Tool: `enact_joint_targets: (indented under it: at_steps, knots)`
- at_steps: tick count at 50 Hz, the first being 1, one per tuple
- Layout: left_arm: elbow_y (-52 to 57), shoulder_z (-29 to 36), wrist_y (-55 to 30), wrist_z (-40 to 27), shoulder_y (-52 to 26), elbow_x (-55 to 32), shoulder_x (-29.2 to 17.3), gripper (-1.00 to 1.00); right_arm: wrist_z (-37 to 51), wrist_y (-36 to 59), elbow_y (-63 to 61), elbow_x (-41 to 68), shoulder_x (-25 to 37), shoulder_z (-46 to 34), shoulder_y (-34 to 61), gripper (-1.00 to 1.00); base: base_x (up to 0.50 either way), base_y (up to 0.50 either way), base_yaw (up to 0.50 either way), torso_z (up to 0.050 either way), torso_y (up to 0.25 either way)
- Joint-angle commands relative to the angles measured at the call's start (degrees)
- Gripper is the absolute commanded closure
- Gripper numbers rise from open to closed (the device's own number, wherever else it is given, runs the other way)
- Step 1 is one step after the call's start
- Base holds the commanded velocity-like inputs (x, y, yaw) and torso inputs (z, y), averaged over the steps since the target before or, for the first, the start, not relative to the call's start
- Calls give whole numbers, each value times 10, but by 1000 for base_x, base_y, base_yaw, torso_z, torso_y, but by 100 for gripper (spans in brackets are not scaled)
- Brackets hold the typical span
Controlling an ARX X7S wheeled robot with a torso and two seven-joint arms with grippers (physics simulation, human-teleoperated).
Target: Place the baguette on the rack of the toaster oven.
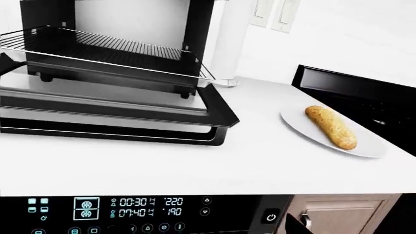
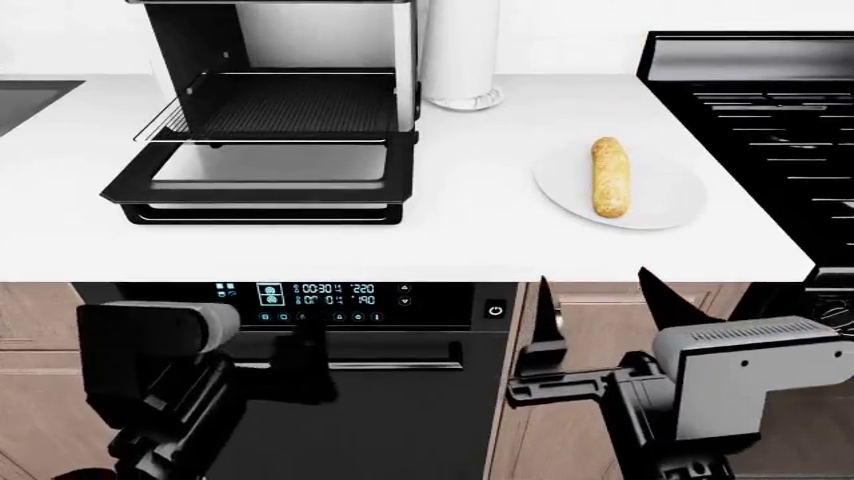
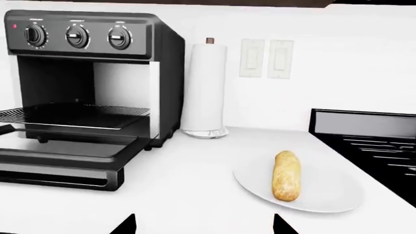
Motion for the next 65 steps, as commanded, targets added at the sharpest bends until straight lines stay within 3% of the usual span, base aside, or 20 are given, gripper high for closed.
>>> enact_joint_targets:
  at_steps: [1, 8, 20, 31, 46, 65]
  knots:
    - [3, -15, -101, -117, -70, -147, -19, -100, 98, 10, -32, 131, 69, 10, 37, -100, 0, 0, 0, 0, 0]
    - [-15, -7, -118, -178, -108, -216, -23, -100, 148, 0, -30, 183, 102, 0, 52, -100, 0, -210, 0, 0, 0]
    - [-28, 1, -112, -196, -126, -226, -24, -100, 182, -33, -31, 213, 137, -16, 53, -100, 14, -500, 0, 0, 0]
    - [-98, 0, -94, -305, -212, -331, -49, -100, 288, -119, -33, 288, 244, -104, 103, -100, 154, -500, 0, 0, 0]
    - [-140, -8, -74, -313, -245, -319, -61, -100, 339, -196, -31, 267, 317, -217, 151, -100, 454, -181, 0, 0, 0]
    - [-113, 8, -76, -304, -231, -323, -65, -100, 358, -213, -23, 270, 326, -251, 170, -100, 500, 0, 0, 0, 1]
